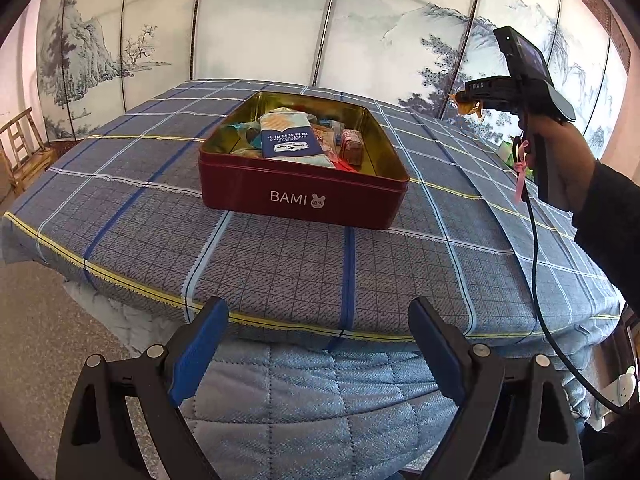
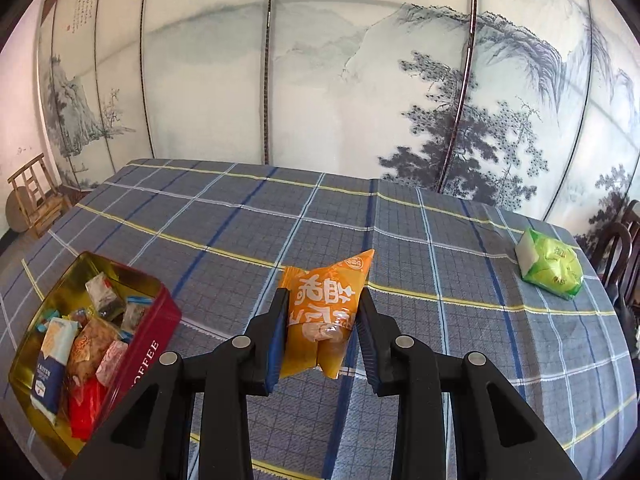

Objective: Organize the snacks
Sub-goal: 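Carry the orange packet over the tin and lower it inside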

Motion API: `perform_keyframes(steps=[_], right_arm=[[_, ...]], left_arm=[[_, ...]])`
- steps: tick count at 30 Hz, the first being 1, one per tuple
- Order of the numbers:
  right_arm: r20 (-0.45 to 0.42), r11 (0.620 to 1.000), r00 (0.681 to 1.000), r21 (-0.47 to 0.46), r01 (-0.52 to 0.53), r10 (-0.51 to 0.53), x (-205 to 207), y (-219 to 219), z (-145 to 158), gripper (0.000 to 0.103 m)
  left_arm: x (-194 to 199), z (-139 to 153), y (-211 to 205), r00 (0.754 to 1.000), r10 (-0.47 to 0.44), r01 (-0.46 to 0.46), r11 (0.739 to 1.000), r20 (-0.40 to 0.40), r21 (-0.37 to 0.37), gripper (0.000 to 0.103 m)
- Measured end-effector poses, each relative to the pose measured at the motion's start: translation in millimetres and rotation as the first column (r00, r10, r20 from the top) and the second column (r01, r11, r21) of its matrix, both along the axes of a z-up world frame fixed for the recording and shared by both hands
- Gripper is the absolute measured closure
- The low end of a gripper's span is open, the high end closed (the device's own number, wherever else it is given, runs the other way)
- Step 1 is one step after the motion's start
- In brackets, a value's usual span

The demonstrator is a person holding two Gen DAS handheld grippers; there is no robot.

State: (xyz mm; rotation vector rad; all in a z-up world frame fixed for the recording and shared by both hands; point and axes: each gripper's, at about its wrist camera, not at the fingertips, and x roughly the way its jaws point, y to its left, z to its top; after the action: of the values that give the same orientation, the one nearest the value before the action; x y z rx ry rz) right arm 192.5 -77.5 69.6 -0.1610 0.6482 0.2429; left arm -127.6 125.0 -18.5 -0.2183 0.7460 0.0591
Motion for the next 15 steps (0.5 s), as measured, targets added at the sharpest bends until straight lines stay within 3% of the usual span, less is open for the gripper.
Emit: perform_keyframes(steps=[15], right_arm=[[0.034, 0.998, 0.998, -0.044, -0.052, 0.054, -24.5, 46.1, 24.0, 0.069]], left_arm=[[-17.3, -1.0, 24.8, 0.998, 0.062, -0.060, 0.997, 0.033, -0.054, 0.014]])
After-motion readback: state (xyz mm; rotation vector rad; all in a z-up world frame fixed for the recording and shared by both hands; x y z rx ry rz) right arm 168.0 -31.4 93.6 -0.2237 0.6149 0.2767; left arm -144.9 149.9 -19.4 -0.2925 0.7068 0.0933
